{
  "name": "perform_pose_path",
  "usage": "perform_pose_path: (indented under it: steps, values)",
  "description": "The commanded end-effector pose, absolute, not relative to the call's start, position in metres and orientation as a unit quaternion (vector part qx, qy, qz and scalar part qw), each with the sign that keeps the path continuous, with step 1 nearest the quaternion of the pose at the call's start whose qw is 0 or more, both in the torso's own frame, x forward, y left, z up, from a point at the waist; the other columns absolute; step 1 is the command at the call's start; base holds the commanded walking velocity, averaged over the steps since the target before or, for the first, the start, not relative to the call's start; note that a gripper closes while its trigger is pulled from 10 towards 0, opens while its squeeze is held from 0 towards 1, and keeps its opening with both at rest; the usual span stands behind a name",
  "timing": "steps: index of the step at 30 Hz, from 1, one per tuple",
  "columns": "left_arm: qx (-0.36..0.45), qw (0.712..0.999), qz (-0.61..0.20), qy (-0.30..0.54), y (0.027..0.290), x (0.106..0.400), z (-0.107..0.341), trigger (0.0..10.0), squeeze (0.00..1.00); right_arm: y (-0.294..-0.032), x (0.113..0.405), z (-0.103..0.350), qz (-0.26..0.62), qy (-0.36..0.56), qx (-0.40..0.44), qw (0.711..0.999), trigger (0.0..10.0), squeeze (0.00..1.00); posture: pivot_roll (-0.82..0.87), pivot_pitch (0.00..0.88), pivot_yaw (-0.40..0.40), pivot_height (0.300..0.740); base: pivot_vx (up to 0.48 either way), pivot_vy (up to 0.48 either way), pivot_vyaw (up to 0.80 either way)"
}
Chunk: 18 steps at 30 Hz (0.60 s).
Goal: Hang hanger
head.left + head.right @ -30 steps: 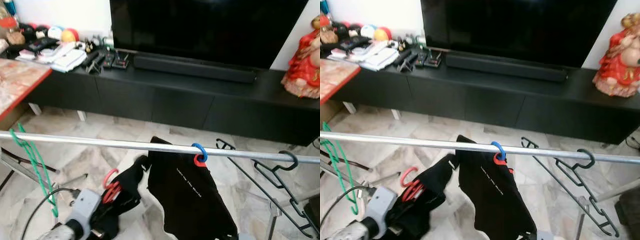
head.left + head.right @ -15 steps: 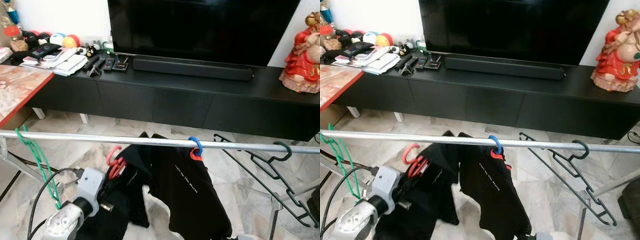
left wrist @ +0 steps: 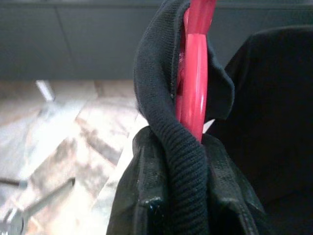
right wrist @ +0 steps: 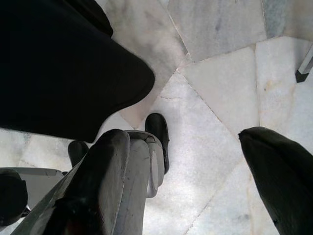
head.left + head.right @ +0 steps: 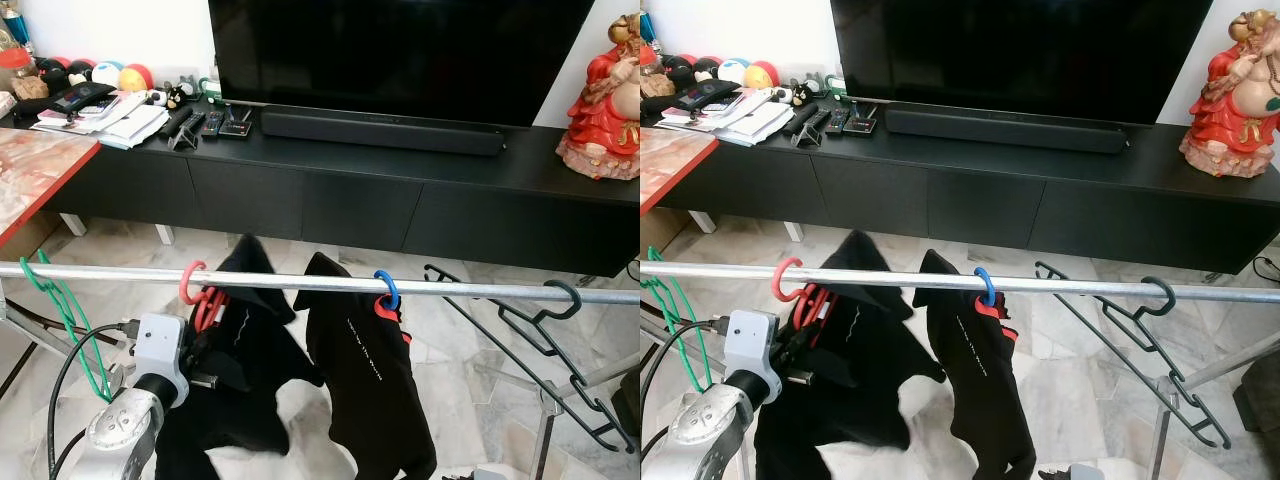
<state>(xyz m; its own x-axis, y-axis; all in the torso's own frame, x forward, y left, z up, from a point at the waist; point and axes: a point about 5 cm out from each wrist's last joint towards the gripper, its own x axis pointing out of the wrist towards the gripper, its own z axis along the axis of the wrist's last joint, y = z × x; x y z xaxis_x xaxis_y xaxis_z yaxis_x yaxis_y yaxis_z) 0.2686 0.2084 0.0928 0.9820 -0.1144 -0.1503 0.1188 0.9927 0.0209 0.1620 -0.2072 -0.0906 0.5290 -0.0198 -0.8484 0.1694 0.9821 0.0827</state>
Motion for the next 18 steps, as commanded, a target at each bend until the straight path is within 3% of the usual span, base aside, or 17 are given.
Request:
perform_pose_path:
  steps: [1, 10, 18]
  values:
    - [0.004, 0.996, -0.042, 0.073, 0.212, 0.271, 0.096, 10.0, 0.00, -0.210, 0.156, -0.093, -0.057, 0.491, 0.075, 0.866, 10.0, 0.00, -0.01, 0.107, -0.042, 0.740, 0.000, 0.000, 0.00]
    - [0.029, 0.987, -0.013, 0.158, 0.216, 0.273, 0.077, 10.0, 0.00, -0.209, 0.155, -0.093, -0.056, 0.493, 0.076, 0.865, 10.0, 0.00, -0.01, 0.103, -0.037, 0.740, 0.000, 0.000, 0.00]
    - [0.026, 0.988, -0.019, 0.149, 0.207, 0.276, 0.080, 10.0, 0.00, -0.208, 0.156, -0.093, -0.057, 0.492, 0.077, 0.865, 10.0, 0.00, -0.01, 0.119, -0.037, 0.740, 0.000, 0.000, 0.00]
